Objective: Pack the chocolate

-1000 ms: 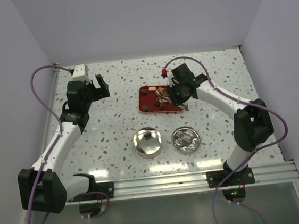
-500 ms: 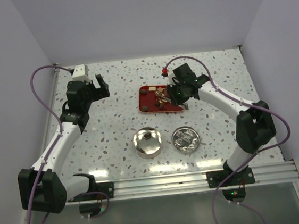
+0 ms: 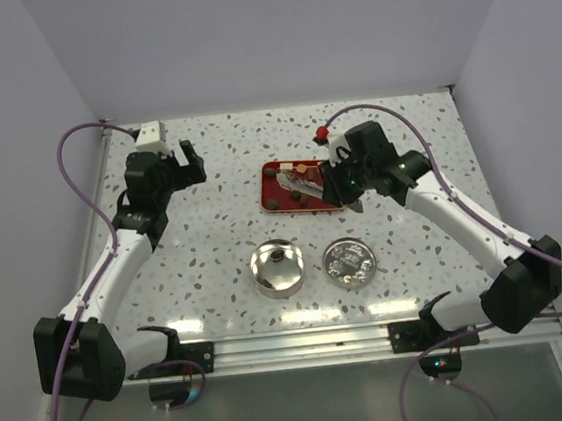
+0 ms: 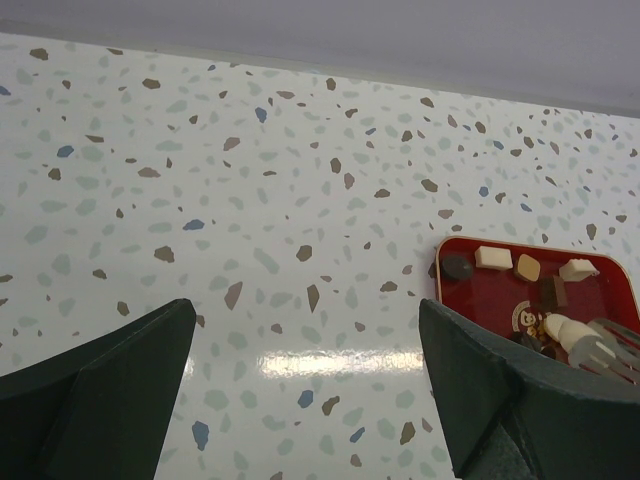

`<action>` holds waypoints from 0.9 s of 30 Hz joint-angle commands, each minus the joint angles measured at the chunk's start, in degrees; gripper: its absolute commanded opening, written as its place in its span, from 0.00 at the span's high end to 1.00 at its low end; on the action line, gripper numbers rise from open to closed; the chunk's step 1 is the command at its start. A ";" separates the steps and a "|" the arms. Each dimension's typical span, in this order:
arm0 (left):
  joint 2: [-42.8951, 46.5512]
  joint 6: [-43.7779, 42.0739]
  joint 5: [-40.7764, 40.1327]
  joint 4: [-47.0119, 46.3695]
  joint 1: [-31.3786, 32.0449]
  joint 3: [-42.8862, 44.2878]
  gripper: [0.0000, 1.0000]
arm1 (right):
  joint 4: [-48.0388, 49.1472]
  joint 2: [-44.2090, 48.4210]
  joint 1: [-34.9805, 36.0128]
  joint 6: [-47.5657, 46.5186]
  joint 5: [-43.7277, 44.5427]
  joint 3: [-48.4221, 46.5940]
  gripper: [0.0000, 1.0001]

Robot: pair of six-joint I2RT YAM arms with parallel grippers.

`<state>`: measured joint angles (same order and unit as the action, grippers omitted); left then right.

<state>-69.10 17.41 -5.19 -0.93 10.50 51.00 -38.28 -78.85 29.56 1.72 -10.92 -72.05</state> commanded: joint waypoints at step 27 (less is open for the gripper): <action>1.07 0.34 0.97 -0.48 -0.31 1.03 0.00 | -19.90 11.88 7.18 -0.04 -15.45 2.89 0.76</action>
<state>-69.10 17.41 -4.73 -0.93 10.50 51.00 -56.62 -67.35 36.38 3.07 -24.12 -67.20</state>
